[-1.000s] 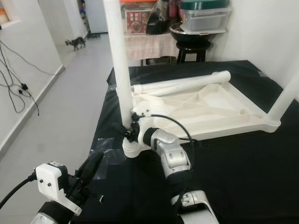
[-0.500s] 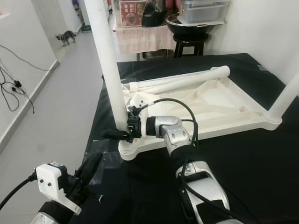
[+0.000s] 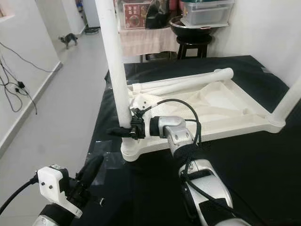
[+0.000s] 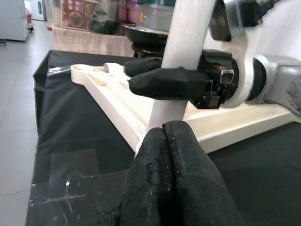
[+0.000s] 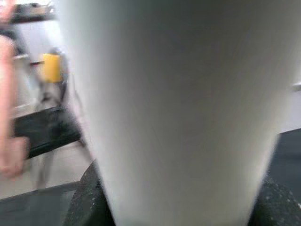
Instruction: Building children table
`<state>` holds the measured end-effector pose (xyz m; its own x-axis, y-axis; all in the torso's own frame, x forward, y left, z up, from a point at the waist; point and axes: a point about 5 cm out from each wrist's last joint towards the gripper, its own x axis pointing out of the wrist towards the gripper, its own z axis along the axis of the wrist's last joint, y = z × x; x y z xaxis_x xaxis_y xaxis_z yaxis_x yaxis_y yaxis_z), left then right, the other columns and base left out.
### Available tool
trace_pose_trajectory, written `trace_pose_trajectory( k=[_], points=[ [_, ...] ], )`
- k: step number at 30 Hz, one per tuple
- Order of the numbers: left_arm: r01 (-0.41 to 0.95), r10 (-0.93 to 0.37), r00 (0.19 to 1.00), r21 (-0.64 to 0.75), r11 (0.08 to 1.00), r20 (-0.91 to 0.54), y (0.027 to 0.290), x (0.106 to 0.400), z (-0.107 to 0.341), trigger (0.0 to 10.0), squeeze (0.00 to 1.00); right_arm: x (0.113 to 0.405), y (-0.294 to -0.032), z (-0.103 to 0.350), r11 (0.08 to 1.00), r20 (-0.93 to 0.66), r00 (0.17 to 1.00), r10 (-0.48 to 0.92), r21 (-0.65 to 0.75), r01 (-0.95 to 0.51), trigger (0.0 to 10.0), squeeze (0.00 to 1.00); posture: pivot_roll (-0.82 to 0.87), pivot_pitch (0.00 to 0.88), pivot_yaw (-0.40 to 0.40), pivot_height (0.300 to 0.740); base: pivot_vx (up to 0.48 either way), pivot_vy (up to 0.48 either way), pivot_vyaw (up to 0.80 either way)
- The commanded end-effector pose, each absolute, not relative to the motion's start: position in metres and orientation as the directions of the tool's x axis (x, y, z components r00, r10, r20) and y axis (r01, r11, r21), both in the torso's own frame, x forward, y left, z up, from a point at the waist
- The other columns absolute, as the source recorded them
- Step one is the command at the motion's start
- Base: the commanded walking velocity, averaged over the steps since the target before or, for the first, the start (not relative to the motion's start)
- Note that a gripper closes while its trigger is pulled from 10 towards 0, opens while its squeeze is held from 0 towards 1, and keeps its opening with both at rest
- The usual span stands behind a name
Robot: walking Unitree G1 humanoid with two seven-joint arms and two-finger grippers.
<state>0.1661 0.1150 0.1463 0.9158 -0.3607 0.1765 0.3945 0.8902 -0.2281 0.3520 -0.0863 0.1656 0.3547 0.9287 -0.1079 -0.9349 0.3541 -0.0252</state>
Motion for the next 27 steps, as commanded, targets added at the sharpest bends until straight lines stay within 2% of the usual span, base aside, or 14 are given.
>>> trace_pose_trajectory(
  k=[1,2,3,7,10,15,16,17,18,21,23,25,26,27],
  points=[
    [0.393,-0.361,0.917,-0.229,0.891,0.169,0.116,0.165,0.144,10.0,0.0,0.354,-0.087,0.153,0.545,-0.131,0.539,0.832,0.011,-0.839,0.0,0.0,-0.04,0.039,0.039,0.74,0.0,0.0,0.0],
    [0.391,-0.359,0.918,-0.228,0.892,0.169,0.117,0.165,0.144,10.0,0.0,0.355,-0.088,0.147,0.766,-0.123,0.757,0.642,0.051,-0.641,0.0,0.0,-0.05,0.04,0.039,0.74,0.0,0.0,0.0],
    [0.391,-0.359,0.918,-0.227,0.892,0.17,0.118,0.165,0.145,10.0,0.0,0.341,-0.08,0.136,0.811,-0.163,0.794,0.585,0.097,-0.578,0.0,0.0,-0.05,0.048,0.046,0.74,0.0,0.0,0.0],
    [0.391,-0.359,0.918,-0.226,0.892,0.171,0.118,0.165,0.146,10.0,0.0,0.318,-0.068,0.126,0.787,-0.207,0.76,0.616,0.149,-0.598,0.0,0.0,-0.05,0.048,0.046,0.74,0.0,0.0,0.0],
    [0.395,-0.363,0.916,-0.226,0.891,0.169,0.118,0.167,0.145,10.0,0.0,0.34,-0.075,0.136,0.807,-0.18,0.789,0.588,0.059,-0.588,0.0,0.0,-0.04,0.041,0.044,0.74,0.0,0.0,0.0],
    [0.397,-0.366,0.915,-0.227,0.889,0.169,0.118,0.167,0.145,10.0,0.0,0.343,-0.078,0.14,0.82,-0.179,0.804,0.568,0.042,-0.57,0.0,0.0,-0.05,0.035,0.039,0.74,0.0,0.0,0.0],
    [0.392,-0.36,0.917,-0.226,0.892,0.173,0.117,0.168,0.145,10.0,0.0,0.343,-0.073,0.149,0.806,-0.137,0.795,0.591,0.055,-0.589,10.0,0.0,-0.04,0.033,0.037,0.74,0.0,0.0,0.0],
    [0.388,-0.355,0.918,-0.225,0.894,0.176,0.117,0.168,0.146,10.0,0.0,0.343,-0.069,0.156,0.796,-0.106,0.789,0.606,0.064,-0.602,10.0,0.0,-0.04,0.033,0.037,0.74,0.0,0.0,0.0],
    [0.385,-0.351,0.919,-0.224,0.895,0.178,0.117,0.169,0.146,10.0,0.0,0.344,-0.065,0.166,0.751,-0.057,0.749,0.66,0.055,-0.658,10.0,1.0,-0.03,0.031,0.037,0.74,0.0,0.0,0.0],
    [0.384,-0.349,0.92,-0.223,0.896,0.179,0.117,0.169,0.146,10.0,0.0,0.343,-0.063,0.173,0.723,-0.032,0.722,0.691,0.044,-0.689,10.0,1.0,-0.03,0.029,0.037,0.74,0.0,0.0,0.0],
    [0.385,-0.35,0.919,-0.224,0.895,0.18,0.116,0.169,0.146,10.0,0.0,0.346,-0.061,0.182,0.653,0.007,0.653,0.757,0.034,-0.757,10.0,1.0,-0.04,0.024,0.037,0.74,0.0,0.0,0.0],
    [0.388,-0.353,0.918,-0.226,0.894,0.18,0.115,0.17,0.146,10.0,0.0,0.349,-0.059,0.194,0.526,0.044,0.526,0.849,0.018,-0.85,10.0,1.0,-0.04,0.02,0.038,0.74,0.0,0.0,0.0],
    [0.388,-0.353,0.918,-0.226,0.894,0.18,0.115,0.17,0.146,10.0,0.0,0.349,-0.059,0.194,0.526,0.044,0.526,0.849,0.018,-0.85,10.0,1.0,-0.04,0.02,0.038,0.74,0.0,0.0,0.0],
    [0.389,-0.354,0.918,-0.227,0.893,0.18,0.115,0.17,0.146,10.0,0.0,0.35,-0.059,0.196,0.452,0.047,0.452,0.891,0.006,-0.892,10.0,1.0,-0.04,0.019,0.038,0.74,0.0,0.0,0.0]
  ],
)
